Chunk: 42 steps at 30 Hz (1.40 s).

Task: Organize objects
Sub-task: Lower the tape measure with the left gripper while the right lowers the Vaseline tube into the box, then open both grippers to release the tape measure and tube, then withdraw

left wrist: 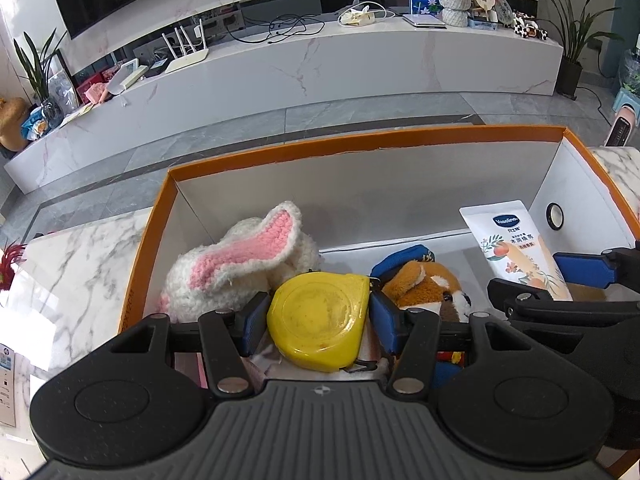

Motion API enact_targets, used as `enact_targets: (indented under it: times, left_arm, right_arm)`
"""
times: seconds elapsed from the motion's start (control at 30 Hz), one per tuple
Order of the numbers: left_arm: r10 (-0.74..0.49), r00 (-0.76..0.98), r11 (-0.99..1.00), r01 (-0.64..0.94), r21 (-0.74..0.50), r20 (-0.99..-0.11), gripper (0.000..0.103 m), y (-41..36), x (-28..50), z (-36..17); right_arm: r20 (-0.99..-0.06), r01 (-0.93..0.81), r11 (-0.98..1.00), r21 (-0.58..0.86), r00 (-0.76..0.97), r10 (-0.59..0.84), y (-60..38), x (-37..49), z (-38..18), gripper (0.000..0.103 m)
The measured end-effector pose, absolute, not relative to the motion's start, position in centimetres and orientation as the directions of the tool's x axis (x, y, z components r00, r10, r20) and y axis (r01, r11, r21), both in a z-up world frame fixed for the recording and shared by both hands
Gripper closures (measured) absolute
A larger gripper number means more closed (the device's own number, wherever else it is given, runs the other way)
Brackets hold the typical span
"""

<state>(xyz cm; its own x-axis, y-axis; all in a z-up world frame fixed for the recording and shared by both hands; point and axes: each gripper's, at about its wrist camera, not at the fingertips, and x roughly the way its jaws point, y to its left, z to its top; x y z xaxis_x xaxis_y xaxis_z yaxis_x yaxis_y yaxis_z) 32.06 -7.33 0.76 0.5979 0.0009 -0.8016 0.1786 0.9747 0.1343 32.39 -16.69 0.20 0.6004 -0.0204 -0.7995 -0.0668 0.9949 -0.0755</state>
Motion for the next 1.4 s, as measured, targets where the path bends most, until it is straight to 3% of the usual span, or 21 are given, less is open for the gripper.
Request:
enact_targets:
  times: [0.4, 0.47, 0.53, 0.57, 1.0, 1.2, 1.4]
  left_arm:
    - [0.003, 0.588, 0.979, 0.164, 0.122, -0.809, 0.039, -6.9, 31.8, 1.4]
    - [0.006, 0.604, 0.979, 0.16, 0.129, -0.797, 0.039, -6.7, 31.4, 2.0]
    - [0.006, 0.62, 0.981, 0.149, 0.126, -0.784, 0.038, -6.4, 30.9, 2.7]
    - [0.002, 0.63, 0.983, 0.141, 0.117, -0.777, 0.035, -6.2, 30.7, 3.1]
    - [-0.042, 0.671, 0.989, 0.131, 0.064, -0.74, 0.031, -3.9, 26.8, 7.0]
    - [-0.074, 0.677, 0.987, 0.155, 0.043, -0.732, 0.03, -2.7, 22.4, 8.6]
    - [-0.121, 0.653, 0.982, 0.189, 0.006, -0.747, 0.026, -2.2, 17.2, 7.2]
  right_arm:
    - [-0.801, -0.096, 0.99, -0.106, 0.598, -0.028, -16.3, 32.0, 0.8, 0.052]
    - [-0.791, -0.088, 0.99, -0.108, 0.611, -0.032, -16.4, 31.5, 1.4, 0.044]
    - [-0.763, -0.057, 0.986, -0.156, 0.641, -0.083, -16.6, 30.9, 2.3, 0.021]
    - [-0.753, -0.054, 0.985, -0.164, 0.651, -0.09, -16.8, 30.6, 2.8, 0.019]
    - [-0.711, -0.11, 0.984, -0.138, 0.703, -0.021, -16.1, 25.4, 7.5, 0.015]
    - [-0.697, -0.124, 0.992, -0.029, 0.714, 0.069, -16.6, 20.7, 8.8, 0.012]
    - [-0.691, -0.111, 0.994, -0.024, 0.72, 0.064, -17.6, 15.6, 8.2, 0.007]
